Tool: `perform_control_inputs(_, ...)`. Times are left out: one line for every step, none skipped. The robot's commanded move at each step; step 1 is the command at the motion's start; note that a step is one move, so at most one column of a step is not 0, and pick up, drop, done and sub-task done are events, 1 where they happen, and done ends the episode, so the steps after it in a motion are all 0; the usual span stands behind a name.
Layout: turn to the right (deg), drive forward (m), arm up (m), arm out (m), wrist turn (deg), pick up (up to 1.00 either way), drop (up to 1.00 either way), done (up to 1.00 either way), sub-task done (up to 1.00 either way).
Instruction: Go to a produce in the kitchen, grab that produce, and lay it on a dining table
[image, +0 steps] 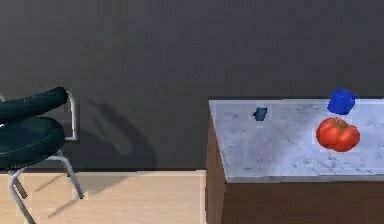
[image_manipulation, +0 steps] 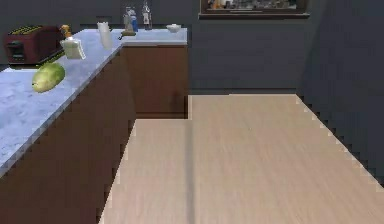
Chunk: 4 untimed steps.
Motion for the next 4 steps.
perform_control_inputs(0.0, 0.05, 0.00, 0.00, 0.0, 0.00, 0.00, 0.00, 0.00)
perform_control_inputs(-42.0, 0.00, 0.00, 0.00, 0.0, 0.00, 0.00, 0.00, 0.00)
perform_control_inputs(0.0, 0.00, 0.50, 0.00, 0.0, 0.00, 0.00, 0.00, 0.00)
perform_control_inputs(0.0, 0.00, 0.38, 0.00, 0.0, 0.00, 0.00, 0.00, 0.00)
